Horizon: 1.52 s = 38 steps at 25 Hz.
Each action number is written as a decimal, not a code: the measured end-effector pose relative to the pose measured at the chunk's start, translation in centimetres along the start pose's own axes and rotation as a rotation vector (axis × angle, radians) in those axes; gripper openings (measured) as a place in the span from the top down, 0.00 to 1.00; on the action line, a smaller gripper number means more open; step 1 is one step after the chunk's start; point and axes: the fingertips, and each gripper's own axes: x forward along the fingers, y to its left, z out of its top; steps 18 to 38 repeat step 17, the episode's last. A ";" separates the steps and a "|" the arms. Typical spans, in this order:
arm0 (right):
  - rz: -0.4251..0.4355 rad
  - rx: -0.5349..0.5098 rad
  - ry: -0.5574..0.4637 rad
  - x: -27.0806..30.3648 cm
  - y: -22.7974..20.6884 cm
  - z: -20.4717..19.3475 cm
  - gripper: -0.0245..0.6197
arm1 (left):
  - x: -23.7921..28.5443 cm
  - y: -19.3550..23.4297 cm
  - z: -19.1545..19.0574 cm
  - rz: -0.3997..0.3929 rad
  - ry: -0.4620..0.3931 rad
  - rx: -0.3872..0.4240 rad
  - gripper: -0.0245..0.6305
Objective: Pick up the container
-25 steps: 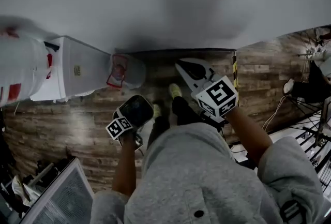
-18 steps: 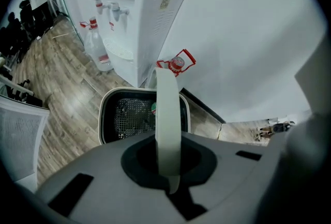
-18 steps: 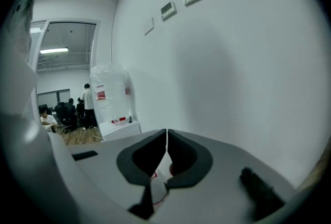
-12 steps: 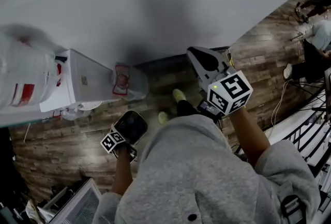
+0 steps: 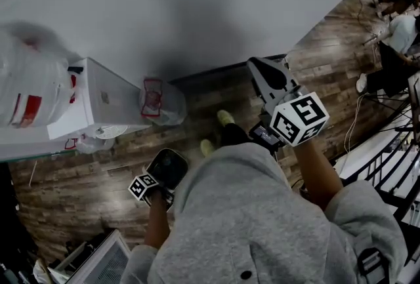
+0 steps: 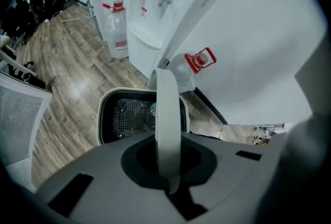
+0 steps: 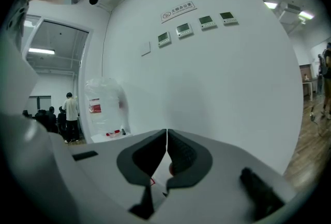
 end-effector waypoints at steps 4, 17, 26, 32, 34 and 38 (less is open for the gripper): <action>0.002 -0.021 -0.015 -0.4 1.0 0.1 0.92 | 0.4 0.8 -0.7 -0.004 0.010 -0.029 0.94; -0.001 -0.032 -0.007 -1.5 1.9 -0.9 0.92 | 0.4 0.8 -0.4 -0.014 -0.002 0.008 0.94; -0.001 -0.032 -0.007 -1.5 1.9 -0.9 0.92 | 0.4 0.8 -0.4 -0.014 -0.002 0.008 0.94; -0.001 -0.032 -0.007 -1.5 1.9 -0.9 0.92 | 0.4 0.8 -0.4 -0.014 -0.002 0.008 0.94; -0.001 -0.032 -0.007 -1.5 1.9 -0.9 0.92 | 0.4 0.8 -0.4 -0.014 -0.002 0.008 0.94; -0.001 -0.032 -0.007 -1.5 1.9 -0.9 0.92 | 0.4 0.8 -0.4 -0.014 -0.002 0.008 0.94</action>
